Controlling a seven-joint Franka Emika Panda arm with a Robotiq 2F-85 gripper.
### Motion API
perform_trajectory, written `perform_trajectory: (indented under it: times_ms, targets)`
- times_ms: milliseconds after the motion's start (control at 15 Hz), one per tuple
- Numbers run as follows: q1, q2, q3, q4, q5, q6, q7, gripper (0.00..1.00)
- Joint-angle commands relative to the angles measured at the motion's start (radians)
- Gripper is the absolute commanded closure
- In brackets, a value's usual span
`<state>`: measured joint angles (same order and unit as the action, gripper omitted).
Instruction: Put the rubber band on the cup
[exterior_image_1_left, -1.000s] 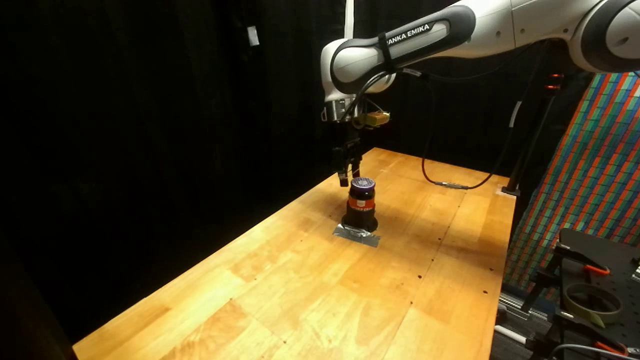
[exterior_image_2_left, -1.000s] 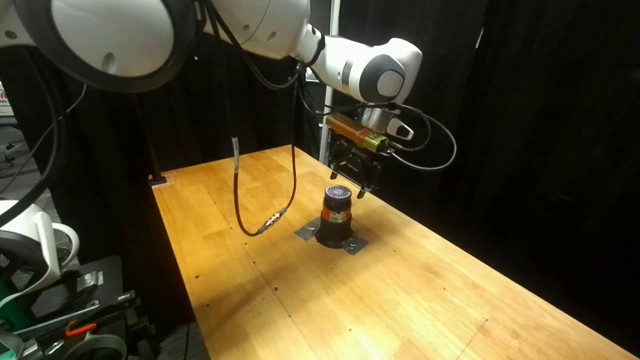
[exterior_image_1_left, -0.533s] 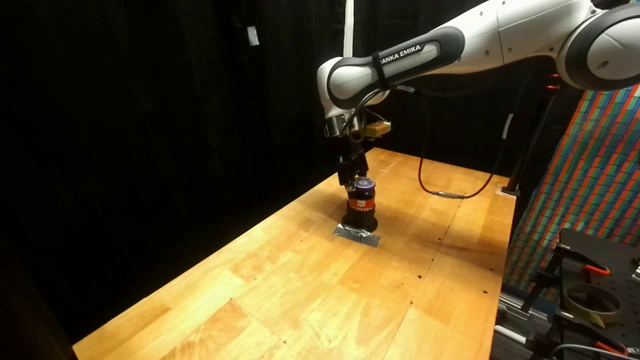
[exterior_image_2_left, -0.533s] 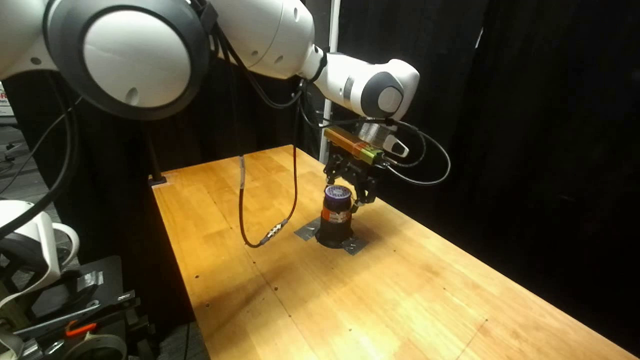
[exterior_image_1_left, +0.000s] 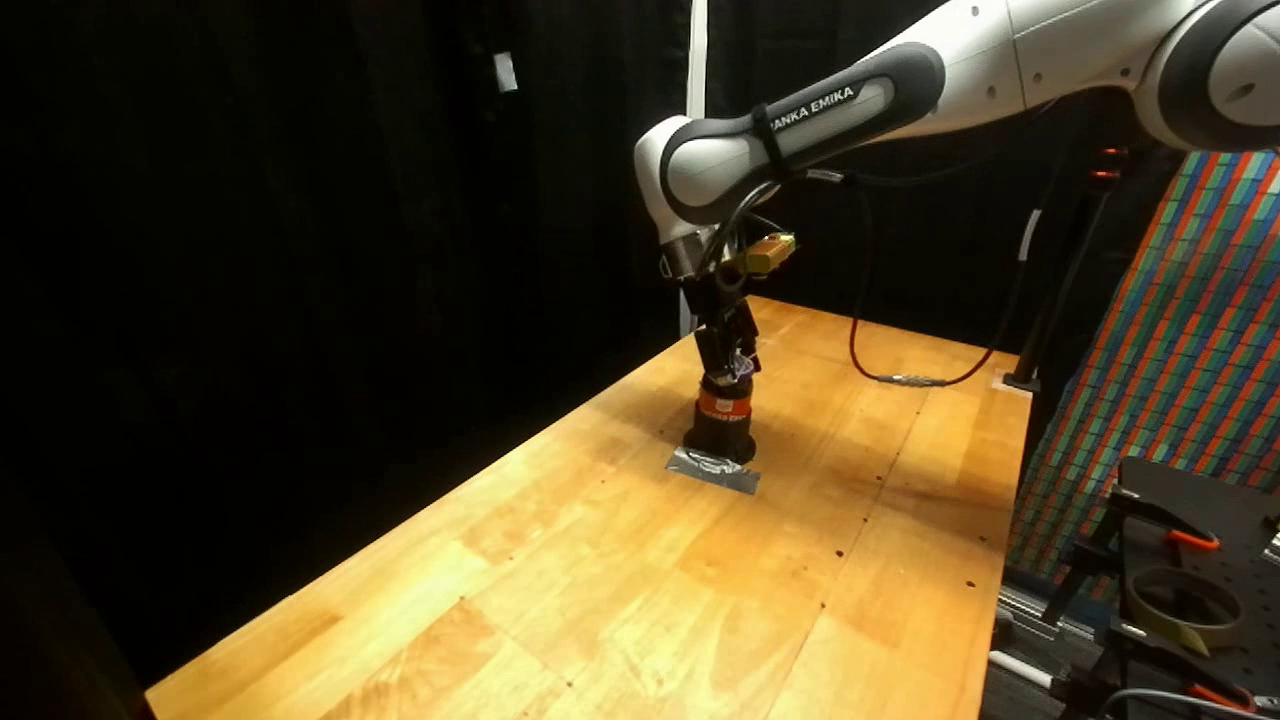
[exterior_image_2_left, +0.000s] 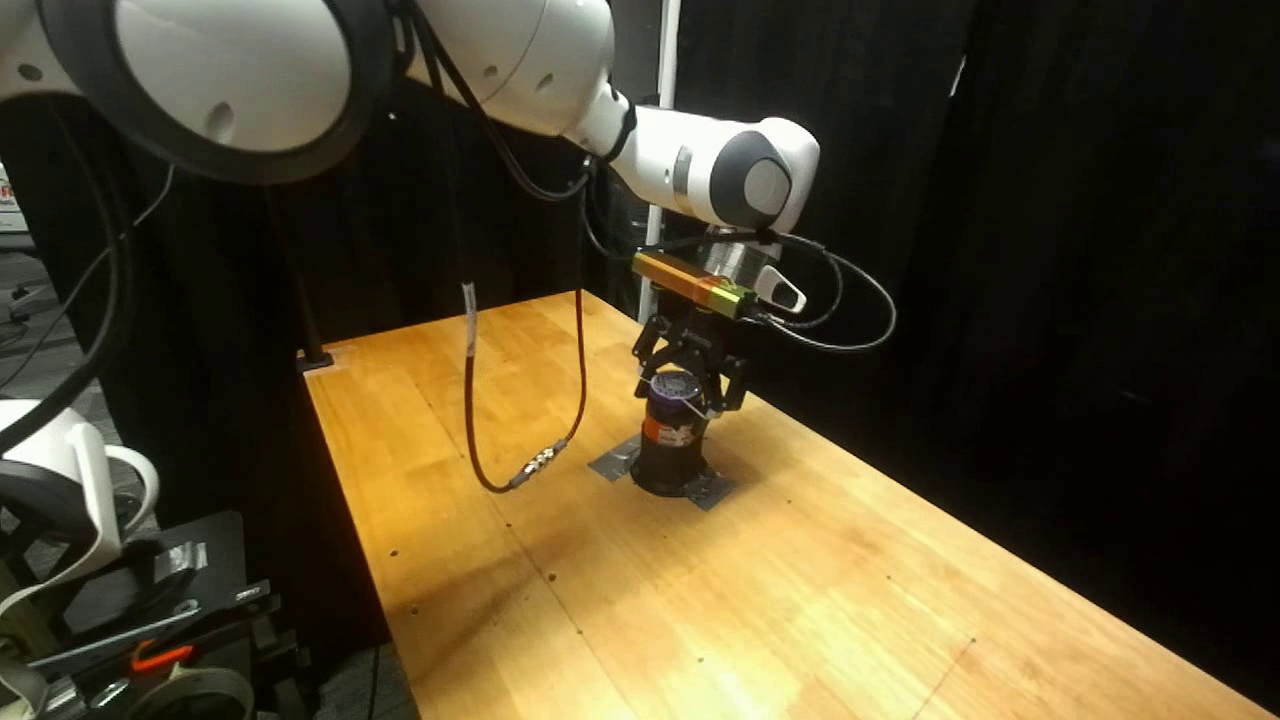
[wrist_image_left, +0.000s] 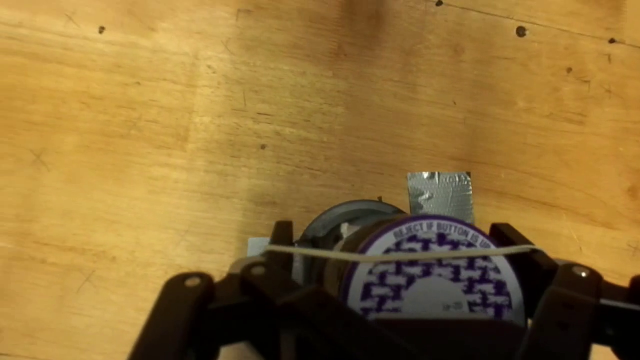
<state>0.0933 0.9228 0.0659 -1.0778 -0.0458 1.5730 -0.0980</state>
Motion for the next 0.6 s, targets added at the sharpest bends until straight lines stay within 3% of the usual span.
perform_trajectory:
  times_ms: [0,400,467,533]
  targets:
    - [0.003,-0.159,-0.014,-0.234,-0.041,0.064,-0.017,0.00]
    - [-0.007,-0.306,-0.010,-0.501,-0.067,0.308,-0.021,0.00]
    - [-0.005,-0.327,-0.013,-0.547,-0.083,0.389,-0.021,0.07]
    - [-0.006,-0.349,-0.014,-0.592,-0.096,0.466,-0.016,0.26]
